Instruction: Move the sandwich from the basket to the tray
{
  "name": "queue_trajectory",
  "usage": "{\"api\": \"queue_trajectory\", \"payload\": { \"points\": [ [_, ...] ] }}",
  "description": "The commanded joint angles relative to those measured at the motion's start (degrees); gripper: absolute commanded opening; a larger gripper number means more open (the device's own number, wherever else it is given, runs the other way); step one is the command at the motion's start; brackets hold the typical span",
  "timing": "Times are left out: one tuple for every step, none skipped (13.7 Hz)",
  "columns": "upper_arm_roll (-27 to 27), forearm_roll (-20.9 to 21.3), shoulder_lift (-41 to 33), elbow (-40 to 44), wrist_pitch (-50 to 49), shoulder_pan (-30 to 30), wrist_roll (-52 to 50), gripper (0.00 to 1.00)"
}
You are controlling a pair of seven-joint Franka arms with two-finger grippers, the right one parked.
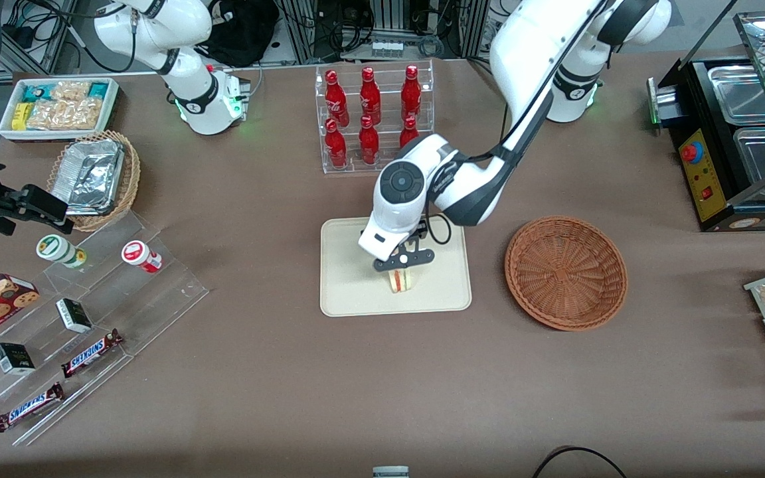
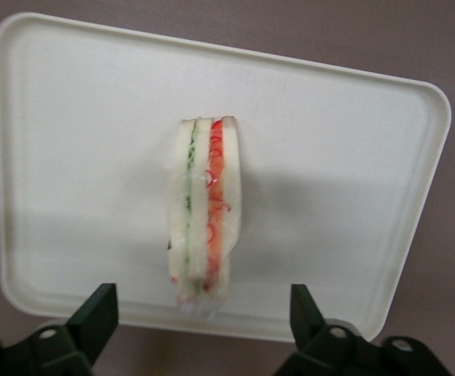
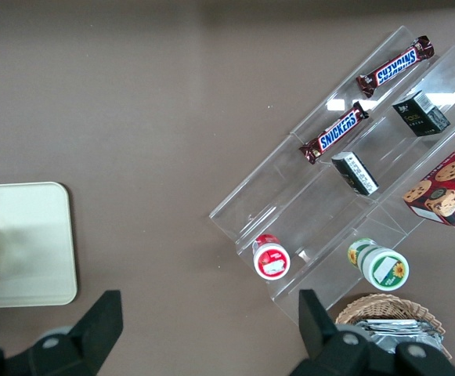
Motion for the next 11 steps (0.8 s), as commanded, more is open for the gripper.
{"api": "queue_trajectory", "payload": {
  "points": [
    [0.6, 0.5, -4.7, -1.4, -4.6, -0.1, -0.4, 1.00],
    [1.2, 0.5, -5.6, -1.4, -6.7, 1.0, -0.1, 1.00],
    [1.3, 0.5, -6.9, -1.4, -8.5, 1.9, 0.0, 1.00],
    [1.3, 0.5, -8.1, -1.4, -10.3, 2.7, 0.1, 1.00],
    [1.4, 0.6, -8.8, -1.5, -12.1, 3.9, 0.2, 1.00],
    [1.5, 0.6, -9.3, -1.5, -14.4, 5.2, 0.3, 1.00],
    [1.6, 0.8, -9.9, -1.5, -16.9, 6.7, 0.3, 1.00],
    [2.2, 2.8, -10.5, -1.5, -19.0, 7.8, 1.2, 1.00],
    [3.1, 5.1, -11.5, -2.0, -20.5, 9.0, 3.1, 1.00],
    [3.2, 5.2, -12.4, -2.9, -21.0, 11.6, 6.9, 1.00],
    [3.1, 5.1, -13.6, -4.0, -21.0, 14.0, 11.0, 1.00]
  ]
}}
